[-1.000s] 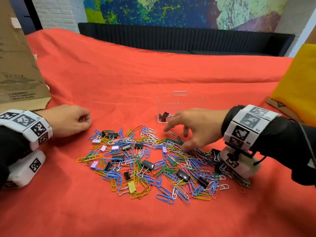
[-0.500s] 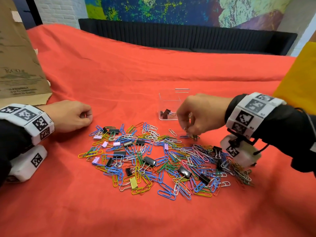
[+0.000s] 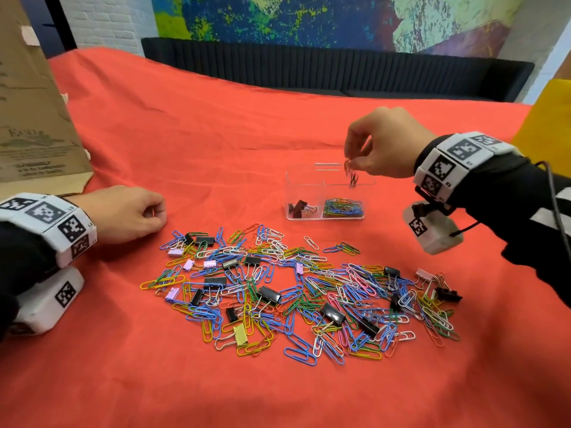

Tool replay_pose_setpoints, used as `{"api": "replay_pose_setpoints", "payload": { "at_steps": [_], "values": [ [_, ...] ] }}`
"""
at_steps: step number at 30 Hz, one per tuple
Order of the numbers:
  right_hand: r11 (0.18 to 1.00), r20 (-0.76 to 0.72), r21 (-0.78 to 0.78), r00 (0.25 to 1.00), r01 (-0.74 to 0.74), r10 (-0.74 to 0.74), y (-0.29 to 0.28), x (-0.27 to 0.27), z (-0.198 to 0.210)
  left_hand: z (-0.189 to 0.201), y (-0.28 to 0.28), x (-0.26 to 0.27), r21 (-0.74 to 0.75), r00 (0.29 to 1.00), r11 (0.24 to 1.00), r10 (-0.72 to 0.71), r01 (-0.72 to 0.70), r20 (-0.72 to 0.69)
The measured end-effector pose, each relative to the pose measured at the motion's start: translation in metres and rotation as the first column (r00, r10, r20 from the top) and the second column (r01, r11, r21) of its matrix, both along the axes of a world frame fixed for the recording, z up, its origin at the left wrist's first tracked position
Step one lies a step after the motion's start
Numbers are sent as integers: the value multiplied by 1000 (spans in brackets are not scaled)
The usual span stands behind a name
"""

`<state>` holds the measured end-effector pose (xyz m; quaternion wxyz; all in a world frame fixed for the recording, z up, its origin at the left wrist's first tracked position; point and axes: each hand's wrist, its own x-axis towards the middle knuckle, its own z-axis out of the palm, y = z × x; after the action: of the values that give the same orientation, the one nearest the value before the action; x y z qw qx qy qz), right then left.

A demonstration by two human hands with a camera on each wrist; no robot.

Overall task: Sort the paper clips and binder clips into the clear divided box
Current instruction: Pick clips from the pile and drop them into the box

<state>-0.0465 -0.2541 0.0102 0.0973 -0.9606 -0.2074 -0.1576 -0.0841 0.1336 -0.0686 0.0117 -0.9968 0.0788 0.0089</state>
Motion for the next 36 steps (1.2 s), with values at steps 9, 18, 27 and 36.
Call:
{"api": "replay_pose_setpoints", "payload": {
  "at_steps": [9,18,27,36],
  "values": [
    [991,-112,-124,993,-58,45,-18,-31,-1,0,0,1,-9,1000,1000,14,-14,2],
    [943,-412,-231,902,-238,127,10,-59,-51,1,0,0,-17,1000,999,27,-27,4],
    [931,-371,-281,921,-233,118,30,-55,-60,0,1,0,-5,1000,1000,12,-12,-6],
    [940,-376,-269,921,-211,99,26,-49,-51,0,4,2,15,1000,1000,-4,4,-14]
  ]
}}
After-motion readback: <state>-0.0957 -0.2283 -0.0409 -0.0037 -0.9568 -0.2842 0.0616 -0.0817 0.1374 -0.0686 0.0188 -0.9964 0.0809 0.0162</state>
